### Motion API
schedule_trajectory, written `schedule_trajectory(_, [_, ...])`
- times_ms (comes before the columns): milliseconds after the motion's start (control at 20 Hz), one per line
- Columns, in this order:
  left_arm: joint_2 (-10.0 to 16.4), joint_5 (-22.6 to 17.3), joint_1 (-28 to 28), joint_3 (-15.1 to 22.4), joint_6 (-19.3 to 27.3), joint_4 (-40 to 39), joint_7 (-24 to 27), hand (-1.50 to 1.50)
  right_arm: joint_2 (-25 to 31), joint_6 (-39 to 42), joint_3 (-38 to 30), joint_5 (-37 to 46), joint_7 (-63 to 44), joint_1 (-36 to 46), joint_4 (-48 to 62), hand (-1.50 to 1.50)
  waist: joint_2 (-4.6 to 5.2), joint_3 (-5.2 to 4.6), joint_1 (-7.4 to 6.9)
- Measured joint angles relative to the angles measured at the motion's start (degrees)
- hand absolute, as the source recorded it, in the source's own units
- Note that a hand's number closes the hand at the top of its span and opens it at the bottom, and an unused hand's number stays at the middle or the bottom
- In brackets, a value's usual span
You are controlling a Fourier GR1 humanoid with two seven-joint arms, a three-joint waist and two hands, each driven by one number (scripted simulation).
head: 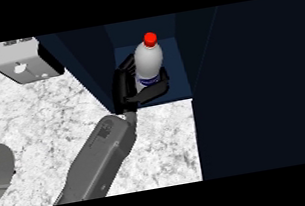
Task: Pick up the bottled water, place it into the cabinet and close the cabinet
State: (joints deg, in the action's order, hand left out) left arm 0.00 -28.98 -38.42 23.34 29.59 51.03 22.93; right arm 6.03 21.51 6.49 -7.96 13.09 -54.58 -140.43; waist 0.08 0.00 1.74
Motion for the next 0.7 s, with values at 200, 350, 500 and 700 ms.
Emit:
schedule_trajectory(200, [0.01,-1.48,-6.8,-1.75,1.6,-6.81,-1.2,1.5,0.12,0.05,-1.53,-0.53,-0.83,2.09,0.13,-1.5,0.28,-0.01,0.36])
schedule_trajectory(350, [0.0,-3.37,-10.5,-1.96,2.46,-12.18,-1.01,1.5,-0.12,0.33,-1.54,-0.79,-1.03,2.73,0.22,-1.5,0.45,-0.02,0.95])
schedule_trajectory(500, [0.02,-2.63,-13.87,-2.24,2.93,-18.15,0.0,1.5,0.36,1.13,-2.37,-1.16,-1.02,2.62,0.2,-1.5,0.59,-0.02,1.37])
schedule_trajectory(700, [0.5,-0.42,-18.14,-2.37,4.63,-25.82,-0.02,1.5,0.22,1.41,-3.13,-1.55,-0.73,3.6,1.04,-1.5,0.82,-0.01,1.61])
